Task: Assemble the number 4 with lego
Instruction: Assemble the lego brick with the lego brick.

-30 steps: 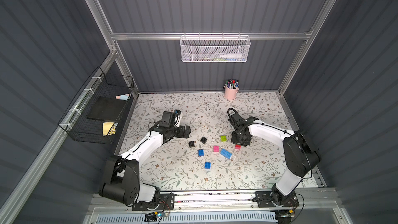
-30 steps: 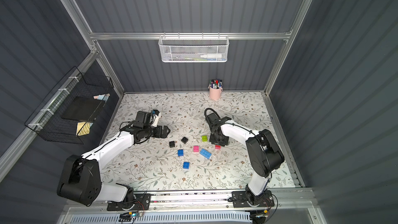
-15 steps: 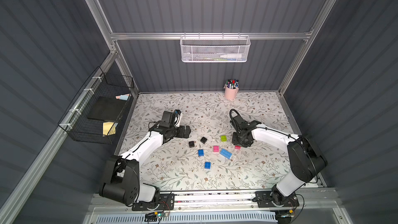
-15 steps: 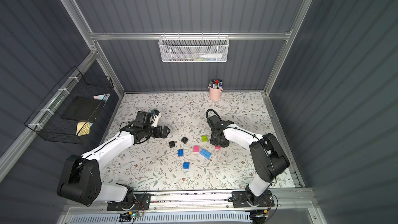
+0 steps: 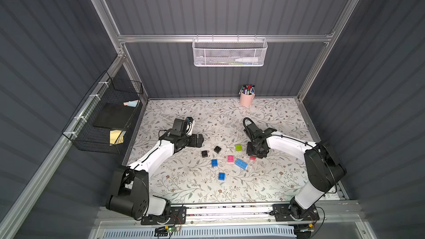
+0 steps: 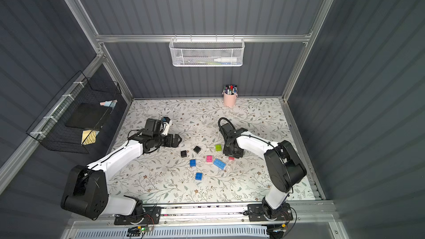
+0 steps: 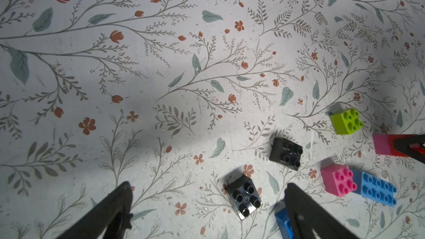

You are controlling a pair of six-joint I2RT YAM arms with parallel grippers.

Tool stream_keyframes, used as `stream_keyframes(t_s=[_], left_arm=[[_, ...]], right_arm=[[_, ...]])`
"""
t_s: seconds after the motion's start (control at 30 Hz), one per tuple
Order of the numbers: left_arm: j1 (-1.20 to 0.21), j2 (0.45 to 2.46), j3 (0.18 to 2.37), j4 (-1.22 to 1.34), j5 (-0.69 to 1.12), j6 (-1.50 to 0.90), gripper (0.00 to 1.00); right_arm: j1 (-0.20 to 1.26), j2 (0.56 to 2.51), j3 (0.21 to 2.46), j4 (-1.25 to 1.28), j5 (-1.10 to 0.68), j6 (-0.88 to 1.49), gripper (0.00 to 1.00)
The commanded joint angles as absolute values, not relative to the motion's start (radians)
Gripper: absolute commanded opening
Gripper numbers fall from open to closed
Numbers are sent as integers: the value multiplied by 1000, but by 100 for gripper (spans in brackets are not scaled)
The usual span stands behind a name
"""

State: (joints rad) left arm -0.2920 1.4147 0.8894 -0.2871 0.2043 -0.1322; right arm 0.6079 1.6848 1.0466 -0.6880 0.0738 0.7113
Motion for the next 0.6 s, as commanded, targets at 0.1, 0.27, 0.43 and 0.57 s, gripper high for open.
stream_keyframes(t_s=[0.1, 0.27, 0.43, 0.57], left_arm=[[-293, 1414, 894, -273, 216, -143, 99], [-293, 1410, 896, -274, 215, -141, 99], [-293, 1406, 892, -277, 214, -140, 99], [-293, 1410, 895, -275, 215, -140, 99]], right_arm=[[629, 1781, 968, -765, 11, 728, 9], [627, 1813, 993, -718, 26, 569, 9], [603, 1828, 1037, -739, 28, 452, 8], [580, 1838, 1045, -712, -10, 450, 8]])
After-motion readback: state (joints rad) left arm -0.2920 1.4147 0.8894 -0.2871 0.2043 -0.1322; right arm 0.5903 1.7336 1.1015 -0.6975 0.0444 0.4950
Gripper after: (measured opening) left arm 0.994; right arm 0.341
